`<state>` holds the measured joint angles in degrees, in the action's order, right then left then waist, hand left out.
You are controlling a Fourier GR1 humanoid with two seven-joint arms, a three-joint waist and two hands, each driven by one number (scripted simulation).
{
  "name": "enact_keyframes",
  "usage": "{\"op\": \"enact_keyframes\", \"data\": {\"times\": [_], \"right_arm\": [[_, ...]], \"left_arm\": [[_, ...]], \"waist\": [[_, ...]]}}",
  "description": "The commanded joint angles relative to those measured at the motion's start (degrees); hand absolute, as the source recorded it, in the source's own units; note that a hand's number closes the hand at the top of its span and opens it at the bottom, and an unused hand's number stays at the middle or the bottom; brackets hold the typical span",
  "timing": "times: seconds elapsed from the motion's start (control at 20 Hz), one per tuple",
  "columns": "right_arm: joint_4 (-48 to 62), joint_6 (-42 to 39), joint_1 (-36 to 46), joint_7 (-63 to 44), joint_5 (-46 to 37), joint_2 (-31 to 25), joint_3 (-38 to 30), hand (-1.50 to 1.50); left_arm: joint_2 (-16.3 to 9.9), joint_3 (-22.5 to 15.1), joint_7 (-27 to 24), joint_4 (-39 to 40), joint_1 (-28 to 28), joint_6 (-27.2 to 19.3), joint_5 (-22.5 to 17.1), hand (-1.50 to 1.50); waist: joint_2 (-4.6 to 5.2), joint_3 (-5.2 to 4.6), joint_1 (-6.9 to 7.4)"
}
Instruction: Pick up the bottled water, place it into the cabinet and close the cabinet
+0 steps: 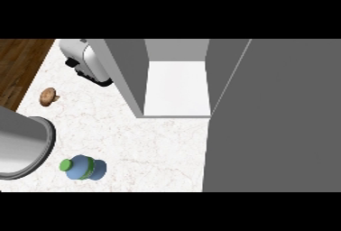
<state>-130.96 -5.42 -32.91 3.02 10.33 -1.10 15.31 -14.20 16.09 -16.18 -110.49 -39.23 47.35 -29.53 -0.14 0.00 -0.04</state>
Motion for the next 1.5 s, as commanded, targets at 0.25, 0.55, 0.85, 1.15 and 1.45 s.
{"op": "enact_keyframes", "data": {"times": [0.25,0.55,0.85,1.15,1.45], "right_arm": [[1.0,-1.1,-0.8,2.2,0.4,-1.4,-0.4,-1.5],[1.2,-2.5,-2.3,4.1,1.4,-2.5,-0.2,-1.5],[5.7,-4.2,-7.3,12.7,-0.9,-2.3,2.2,-1.5],[2.5,-2.4,-5.4,8.2,0.1,-3.0,2.0,-1.5],[0.5,-0.3,-5.5,7.4,-2.3,-2.1,5.6,-1.5]], "left_arm": [[0.5,4.0,-2.2,9.2,10.5,2.3,3.8,-1.5],[-0.5,5.9,-5.0,17.0,17.6,2.4,9.5,-1.5],[0.0,4.3,-10.7,27.1,23.2,1.1,18.7,-1.5],[0.9,1.5,-12.4,36.8,29.1,-2.4,22.5,-1.5],[-1.5,0.7,-13.8,51.0,38.2,-4.4,25.0,-1.5]], "waist": [[0.07,-0.01,-0.05],[0.07,-0.01,-0.17],[0.02,-0.02,-0.5],[0.09,-0.03,-0.42],[0.16,-0.06,-0.59]]}}
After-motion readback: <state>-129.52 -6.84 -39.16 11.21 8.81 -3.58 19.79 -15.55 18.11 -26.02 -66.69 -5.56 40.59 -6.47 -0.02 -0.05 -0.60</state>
